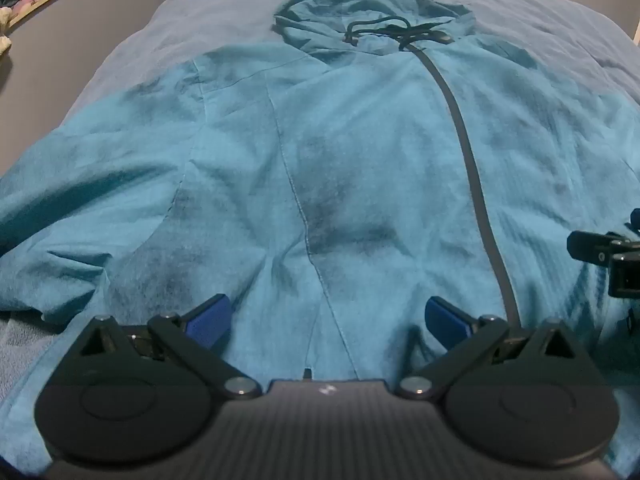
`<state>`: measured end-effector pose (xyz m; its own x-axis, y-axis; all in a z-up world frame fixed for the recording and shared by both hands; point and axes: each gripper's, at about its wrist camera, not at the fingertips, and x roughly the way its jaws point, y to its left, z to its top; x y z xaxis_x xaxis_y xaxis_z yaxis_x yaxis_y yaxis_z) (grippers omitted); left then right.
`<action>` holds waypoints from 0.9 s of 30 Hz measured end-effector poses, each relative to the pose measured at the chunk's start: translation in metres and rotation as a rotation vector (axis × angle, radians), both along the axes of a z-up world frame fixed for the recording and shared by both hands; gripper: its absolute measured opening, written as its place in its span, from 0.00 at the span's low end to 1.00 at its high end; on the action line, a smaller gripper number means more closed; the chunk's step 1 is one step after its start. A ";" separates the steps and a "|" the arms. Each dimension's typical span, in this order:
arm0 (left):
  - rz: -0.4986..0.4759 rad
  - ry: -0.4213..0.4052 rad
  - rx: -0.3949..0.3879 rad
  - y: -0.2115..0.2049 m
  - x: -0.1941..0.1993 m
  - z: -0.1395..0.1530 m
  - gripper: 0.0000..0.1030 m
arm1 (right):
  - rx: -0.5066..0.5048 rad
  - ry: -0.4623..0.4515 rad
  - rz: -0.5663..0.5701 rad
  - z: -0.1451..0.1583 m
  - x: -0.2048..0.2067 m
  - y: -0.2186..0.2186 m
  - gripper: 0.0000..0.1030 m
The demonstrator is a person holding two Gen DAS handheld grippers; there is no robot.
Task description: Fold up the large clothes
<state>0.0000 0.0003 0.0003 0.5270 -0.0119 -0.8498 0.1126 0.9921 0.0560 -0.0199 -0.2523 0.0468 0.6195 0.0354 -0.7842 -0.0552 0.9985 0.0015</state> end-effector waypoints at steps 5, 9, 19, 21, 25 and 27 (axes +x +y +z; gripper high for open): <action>0.000 0.001 0.004 0.000 0.000 0.000 1.00 | 0.000 0.000 0.000 0.000 0.000 0.000 1.00; 0.000 0.000 0.007 0.000 0.000 0.000 1.00 | 0.000 0.000 0.000 0.000 0.000 0.000 1.00; 0.001 0.000 0.009 0.000 0.000 0.000 1.00 | 0.000 -0.001 0.000 0.000 0.000 0.001 1.00; 0.003 0.001 0.008 0.000 0.000 0.000 1.00 | 0.000 -0.001 0.000 0.000 0.000 0.001 1.00; 0.002 0.001 0.008 0.000 0.000 0.000 1.00 | 0.000 -0.002 0.000 0.000 0.000 0.001 1.00; 0.001 0.001 0.010 0.000 0.000 -0.001 1.00 | 0.000 -0.002 0.000 0.000 0.001 0.001 1.00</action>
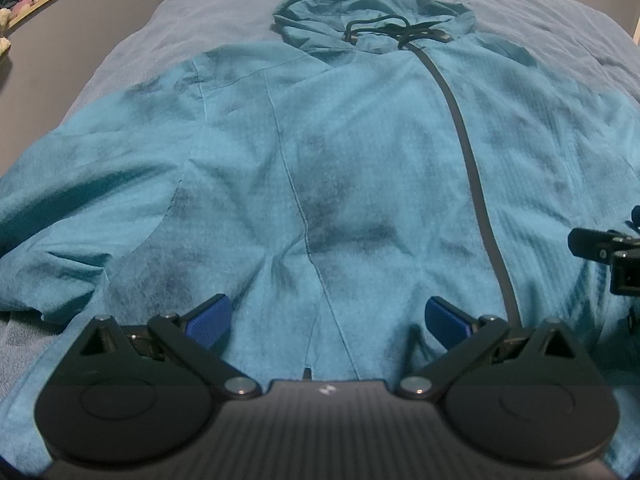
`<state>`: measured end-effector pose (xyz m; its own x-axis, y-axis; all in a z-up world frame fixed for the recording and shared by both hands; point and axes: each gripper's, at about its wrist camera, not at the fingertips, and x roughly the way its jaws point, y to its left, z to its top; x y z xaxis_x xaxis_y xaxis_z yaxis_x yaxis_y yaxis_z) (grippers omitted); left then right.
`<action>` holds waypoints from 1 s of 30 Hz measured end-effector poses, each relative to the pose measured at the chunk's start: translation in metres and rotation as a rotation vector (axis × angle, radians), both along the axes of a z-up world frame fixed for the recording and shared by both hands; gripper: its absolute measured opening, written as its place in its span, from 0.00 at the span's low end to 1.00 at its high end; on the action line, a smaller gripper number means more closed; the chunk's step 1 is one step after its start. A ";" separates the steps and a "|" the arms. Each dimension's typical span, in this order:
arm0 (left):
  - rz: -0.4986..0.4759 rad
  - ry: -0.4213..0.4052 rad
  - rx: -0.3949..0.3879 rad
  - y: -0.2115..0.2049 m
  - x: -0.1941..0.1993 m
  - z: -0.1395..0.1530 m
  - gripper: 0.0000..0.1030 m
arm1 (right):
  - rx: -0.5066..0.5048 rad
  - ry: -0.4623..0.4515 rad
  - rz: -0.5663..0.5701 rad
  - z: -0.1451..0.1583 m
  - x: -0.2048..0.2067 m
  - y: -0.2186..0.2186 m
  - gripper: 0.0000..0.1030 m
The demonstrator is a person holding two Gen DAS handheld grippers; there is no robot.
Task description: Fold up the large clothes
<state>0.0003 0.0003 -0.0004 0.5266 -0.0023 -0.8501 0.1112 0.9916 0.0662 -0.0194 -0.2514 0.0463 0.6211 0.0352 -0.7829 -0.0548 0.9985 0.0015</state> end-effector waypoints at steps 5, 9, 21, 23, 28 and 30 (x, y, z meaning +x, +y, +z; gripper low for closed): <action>-0.002 -0.002 0.001 0.000 -0.002 0.000 1.00 | 0.000 -0.004 -0.002 -0.002 0.000 0.001 1.00; 0.001 -0.002 0.000 -0.001 0.000 -0.001 1.00 | -0.004 -0.012 -0.003 0.000 -0.001 0.003 1.00; -0.029 -0.036 0.026 -0.007 -0.004 0.006 1.00 | -0.009 -0.023 -0.003 0.000 -0.002 0.001 1.00; -0.028 -0.036 0.024 -0.007 -0.004 0.005 1.00 | -0.009 -0.024 -0.003 0.001 -0.002 0.001 1.00; -0.024 -0.034 0.022 -0.006 -0.004 0.005 1.00 | -0.009 -0.024 -0.003 0.001 -0.002 0.001 1.00; -0.024 -0.034 0.021 -0.006 -0.004 0.004 1.00 | -0.009 -0.025 -0.003 0.001 -0.002 0.001 1.00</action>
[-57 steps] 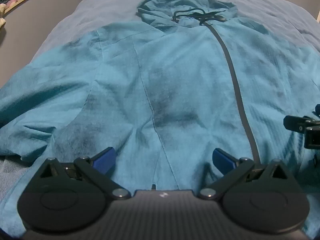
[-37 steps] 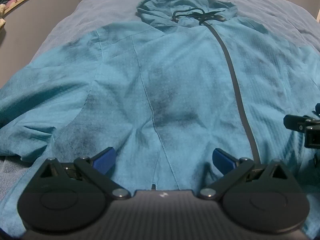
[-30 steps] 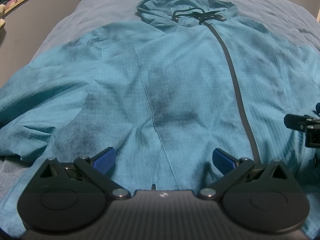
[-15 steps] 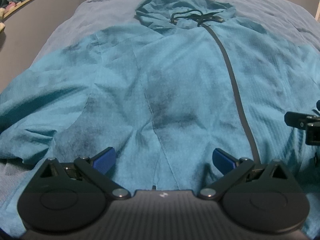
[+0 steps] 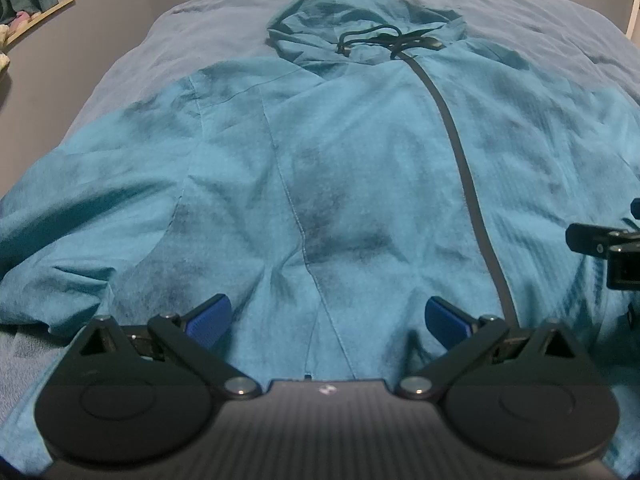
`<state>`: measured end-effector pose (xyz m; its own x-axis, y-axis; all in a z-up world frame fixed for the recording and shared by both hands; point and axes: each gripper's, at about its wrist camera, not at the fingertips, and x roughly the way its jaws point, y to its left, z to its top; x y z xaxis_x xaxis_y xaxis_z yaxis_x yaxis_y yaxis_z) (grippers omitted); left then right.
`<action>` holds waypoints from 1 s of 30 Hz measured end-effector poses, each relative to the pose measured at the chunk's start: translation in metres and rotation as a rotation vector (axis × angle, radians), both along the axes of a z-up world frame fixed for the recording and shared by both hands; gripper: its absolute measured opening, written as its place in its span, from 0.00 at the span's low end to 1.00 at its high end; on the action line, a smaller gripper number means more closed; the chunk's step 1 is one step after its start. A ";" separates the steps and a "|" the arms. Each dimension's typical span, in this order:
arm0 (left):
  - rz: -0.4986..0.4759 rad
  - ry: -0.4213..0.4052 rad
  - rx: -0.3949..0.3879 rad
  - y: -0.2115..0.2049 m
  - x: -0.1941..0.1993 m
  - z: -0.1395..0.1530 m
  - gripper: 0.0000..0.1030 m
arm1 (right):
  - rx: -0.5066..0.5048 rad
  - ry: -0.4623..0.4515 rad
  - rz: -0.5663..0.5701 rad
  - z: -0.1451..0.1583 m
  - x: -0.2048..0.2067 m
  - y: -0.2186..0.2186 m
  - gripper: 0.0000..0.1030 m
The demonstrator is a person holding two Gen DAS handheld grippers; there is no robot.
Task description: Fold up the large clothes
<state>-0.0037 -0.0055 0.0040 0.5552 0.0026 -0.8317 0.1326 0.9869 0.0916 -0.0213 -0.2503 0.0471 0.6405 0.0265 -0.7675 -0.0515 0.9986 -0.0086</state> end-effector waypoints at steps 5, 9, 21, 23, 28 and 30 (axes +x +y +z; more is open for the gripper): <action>0.004 0.005 -0.004 0.001 0.000 -0.001 1.00 | 0.000 -0.001 0.000 0.000 0.000 0.000 1.00; 0.005 0.008 -0.004 0.002 0.001 -0.001 1.00 | 0.000 -0.001 0.000 0.000 0.000 0.000 1.00; 0.005 0.008 -0.005 0.003 0.001 -0.001 1.00 | 0.000 -0.001 0.000 0.000 0.000 0.000 1.00; 0.005 0.008 -0.005 0.003 0.001 -0.001 1.00 | 0.000 -0.001 0.000 0.000 0.000 0.000 1.00; 0.009 0.010 -0.007 0.003 0.002 -0.001 1.00 | 0.000 -0.002 -0.001 0.000 -0.001 0.000 1.00; 0.009 0.008 -0.007 0.003 0.002 0.000 1.00 | 0.001 -0.004 -0.001 0.000 -0.001 -0.001 1.00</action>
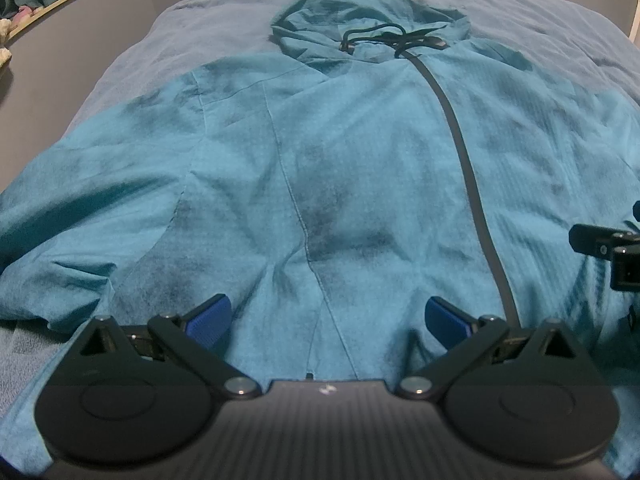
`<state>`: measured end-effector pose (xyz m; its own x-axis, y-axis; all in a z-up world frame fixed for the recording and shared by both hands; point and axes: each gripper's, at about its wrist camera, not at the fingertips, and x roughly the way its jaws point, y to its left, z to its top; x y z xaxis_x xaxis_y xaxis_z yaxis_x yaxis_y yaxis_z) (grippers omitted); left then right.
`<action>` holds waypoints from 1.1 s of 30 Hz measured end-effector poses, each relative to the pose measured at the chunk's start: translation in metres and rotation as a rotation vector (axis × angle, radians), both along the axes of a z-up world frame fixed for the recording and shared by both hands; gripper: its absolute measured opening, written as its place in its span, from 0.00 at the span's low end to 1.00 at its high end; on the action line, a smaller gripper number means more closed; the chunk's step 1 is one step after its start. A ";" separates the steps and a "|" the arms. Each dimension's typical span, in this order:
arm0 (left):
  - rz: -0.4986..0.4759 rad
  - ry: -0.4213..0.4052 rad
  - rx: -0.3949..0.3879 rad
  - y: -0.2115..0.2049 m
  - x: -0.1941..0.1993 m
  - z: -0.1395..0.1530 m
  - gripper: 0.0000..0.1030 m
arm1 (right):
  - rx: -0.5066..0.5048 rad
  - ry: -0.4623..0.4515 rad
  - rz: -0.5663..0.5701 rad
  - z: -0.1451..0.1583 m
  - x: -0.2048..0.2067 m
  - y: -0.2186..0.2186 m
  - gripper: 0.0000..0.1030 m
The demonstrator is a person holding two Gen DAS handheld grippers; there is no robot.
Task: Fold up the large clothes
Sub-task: 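Move the right tool to the jacket's side edge and close on it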
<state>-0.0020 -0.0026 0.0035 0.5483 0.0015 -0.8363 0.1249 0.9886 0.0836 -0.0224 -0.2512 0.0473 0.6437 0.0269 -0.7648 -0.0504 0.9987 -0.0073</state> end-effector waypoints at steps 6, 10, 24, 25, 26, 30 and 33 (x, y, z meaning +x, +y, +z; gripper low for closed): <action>0.005 -0.013 -0.031 0.003 0.000 0.003 1.00 | 0.011 -0.048 -0.025 0.013 -0.003 -0.008 1.00; 0.009 -0.020 -0.049 0.004 -0.001 0.005 1.00 | -0.006 -0.097 -0.064 0.029 0.000 -0.026 1.00; 0.005 -0.033 -0.052 0.004 -0.003 0.008 1.00 | -0.049 -0.204 -0.334 0.077 -0.011 -0.199 1.00; 0.004 -0.032 -0.053 0.004 -0.003 0.008 1.00 | -0.057 -0.203 -0.359 0.076 -0.014 -0.214 1.00; 0.002 -0.032 -0.054 0.004 -0.003 0.008 1.00 | -0.064 -0.202 -0.383 0.076 -0.017 -0.228 1.00; -0.012 -0.032 -0.054 0.003 -0.001 0.011 1.00 | -0.082 -0.196 -0.499 0.071 -0.036 -0.298 1.00; -0.016 -0.041 -0.031 -0.002 0.004 0.017 1.00 | -0.079 -0.184 -0.580 0.065 -0.050 -0.346 0.99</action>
<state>0.0020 -0.0048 0.0206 0.5821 -0.0334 -0.8125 0.1382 0.9887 0.0583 -0.0719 -0.5968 0.1121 0.6585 -0.4197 -0.6247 0.5100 0.8593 -0.0398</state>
